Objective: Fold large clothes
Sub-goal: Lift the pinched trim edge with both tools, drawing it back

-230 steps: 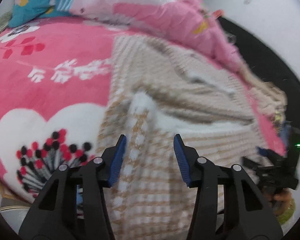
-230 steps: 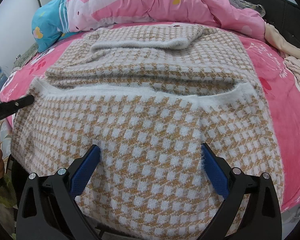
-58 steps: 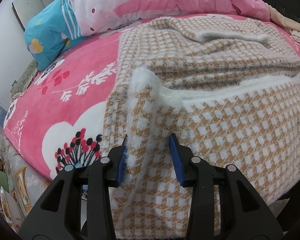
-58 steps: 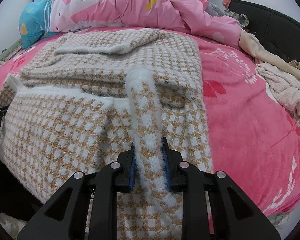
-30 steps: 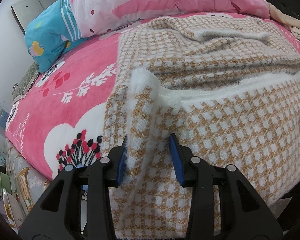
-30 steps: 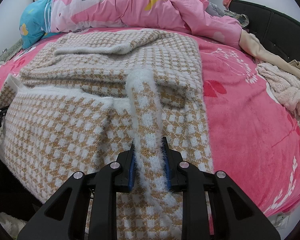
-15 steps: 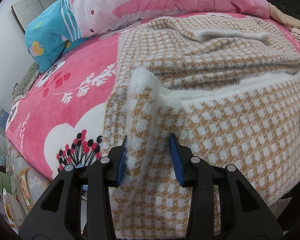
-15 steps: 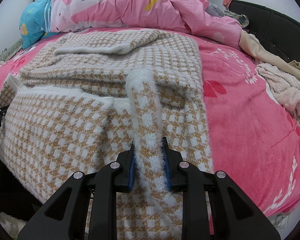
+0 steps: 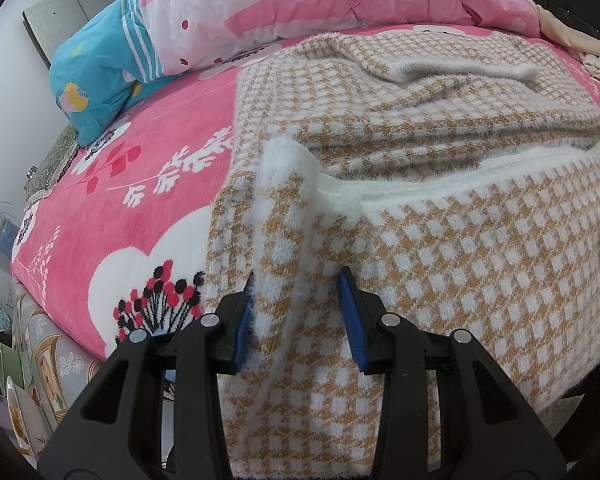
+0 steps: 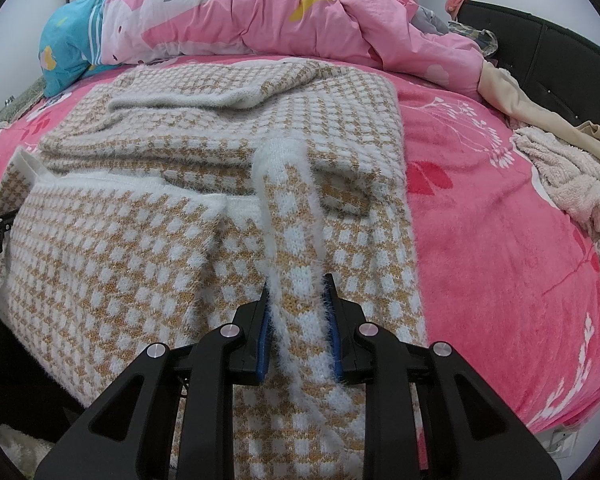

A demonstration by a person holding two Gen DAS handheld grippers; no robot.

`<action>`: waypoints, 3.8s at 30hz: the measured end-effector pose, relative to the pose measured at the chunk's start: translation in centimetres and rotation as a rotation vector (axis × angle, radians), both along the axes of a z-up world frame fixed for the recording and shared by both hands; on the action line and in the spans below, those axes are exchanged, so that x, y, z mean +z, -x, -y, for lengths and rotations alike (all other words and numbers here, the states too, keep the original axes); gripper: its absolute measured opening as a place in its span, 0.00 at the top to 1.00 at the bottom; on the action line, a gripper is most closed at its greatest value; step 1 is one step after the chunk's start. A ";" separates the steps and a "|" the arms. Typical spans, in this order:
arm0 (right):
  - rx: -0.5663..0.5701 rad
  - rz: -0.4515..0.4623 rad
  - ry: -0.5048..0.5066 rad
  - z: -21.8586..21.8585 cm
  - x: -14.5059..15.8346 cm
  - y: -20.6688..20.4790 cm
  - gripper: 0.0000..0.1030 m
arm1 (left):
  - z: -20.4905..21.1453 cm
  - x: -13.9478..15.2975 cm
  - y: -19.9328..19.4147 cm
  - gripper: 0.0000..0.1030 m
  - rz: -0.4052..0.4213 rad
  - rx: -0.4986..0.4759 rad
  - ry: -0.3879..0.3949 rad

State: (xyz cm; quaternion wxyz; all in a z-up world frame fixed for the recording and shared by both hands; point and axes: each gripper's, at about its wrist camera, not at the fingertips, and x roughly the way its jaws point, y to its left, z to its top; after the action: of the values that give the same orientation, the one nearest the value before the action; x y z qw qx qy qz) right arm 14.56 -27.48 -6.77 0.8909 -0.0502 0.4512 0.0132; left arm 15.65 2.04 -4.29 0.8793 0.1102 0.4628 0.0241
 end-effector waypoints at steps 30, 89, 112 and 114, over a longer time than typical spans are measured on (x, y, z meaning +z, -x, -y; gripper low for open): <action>-0.033 0.057 0.008 0.3 1.8 0.7 0.89 | -0.7 3.3 1.0 0.89 0.076 -0.035 -0.012; -0.024 0.009 0.028 -0.2 0.0 -0.9 0.88 | -0.9 1.1 -2.0 0.84 -0.001 -0.043 -0.048; -0.033 0.096 0.119 -1.4 2.7 1.4 0.89 | -1.4 3.5 -0.3 0.90 0.066 -0.037 -0.012; -0.034 0.111 0.118 -1.5 3.1 1.8 0.89 | -1.5 4.0 0.1 0.91 0.081 -0.037 -0.010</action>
State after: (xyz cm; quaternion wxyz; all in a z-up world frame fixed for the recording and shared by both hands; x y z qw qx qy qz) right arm 12.75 -26.01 -3.65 0.9101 -0.0953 0.4021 -0.0313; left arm 15.54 3.51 -0.27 0.8970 0.1220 0.4245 0.0143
